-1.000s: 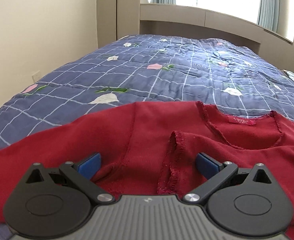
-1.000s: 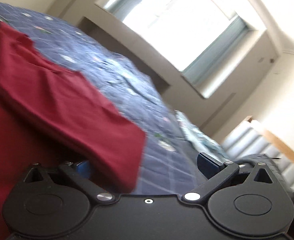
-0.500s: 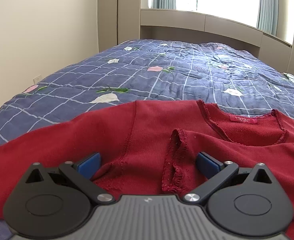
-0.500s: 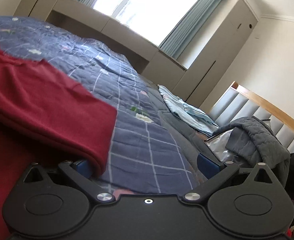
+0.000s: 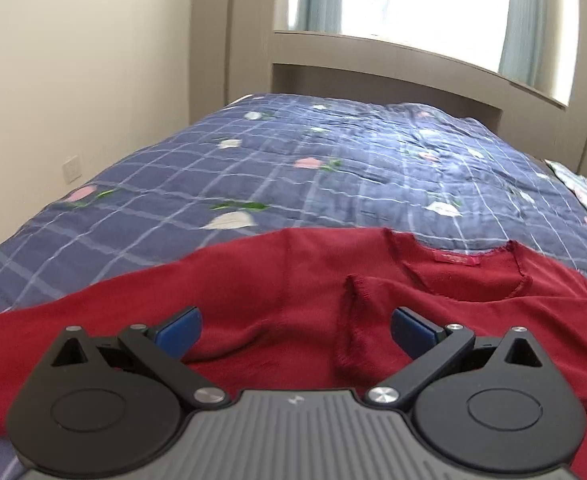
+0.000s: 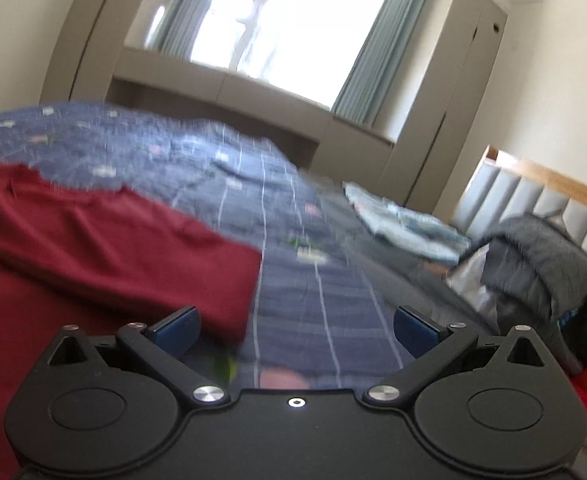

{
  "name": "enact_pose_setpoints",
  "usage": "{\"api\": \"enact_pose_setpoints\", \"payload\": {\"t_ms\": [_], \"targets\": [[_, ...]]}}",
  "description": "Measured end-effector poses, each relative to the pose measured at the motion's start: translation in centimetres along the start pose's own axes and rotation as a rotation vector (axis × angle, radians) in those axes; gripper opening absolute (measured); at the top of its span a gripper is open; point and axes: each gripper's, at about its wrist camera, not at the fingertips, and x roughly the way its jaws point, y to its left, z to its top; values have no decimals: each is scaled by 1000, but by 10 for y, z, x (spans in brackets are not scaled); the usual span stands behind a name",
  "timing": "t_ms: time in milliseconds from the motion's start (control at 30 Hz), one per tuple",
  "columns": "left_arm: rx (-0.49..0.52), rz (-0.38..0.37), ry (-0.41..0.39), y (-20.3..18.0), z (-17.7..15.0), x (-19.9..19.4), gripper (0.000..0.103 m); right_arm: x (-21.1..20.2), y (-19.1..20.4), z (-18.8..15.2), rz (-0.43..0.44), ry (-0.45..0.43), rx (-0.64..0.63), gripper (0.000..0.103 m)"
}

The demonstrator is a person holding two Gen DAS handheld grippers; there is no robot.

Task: Fold small clothes
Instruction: 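Move the left gripper to the other sleeve's cuff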

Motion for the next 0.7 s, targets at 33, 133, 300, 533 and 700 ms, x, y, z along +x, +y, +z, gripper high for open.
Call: {"api": "enact_pose_setpoints", "payload": {"t_ms": [33,133,300,533,700], "targets": [[-20,8,-2,10,-2,-9,103,7,4,4,-4,-1,-16,102],[-83,37,-4,44,-8,-31,103,33,19,7,-9,32,-77,102],[-201,117,-7,120,-14,-65,103,50,46,5,-16,85,-189,102],[-349,347,-68,223,-27,-111,103,11,42,12,21,16,-151,102],[-664,339,-84,290,-66,-129,103,-34,48,10,112,-7,-143,102]]}}
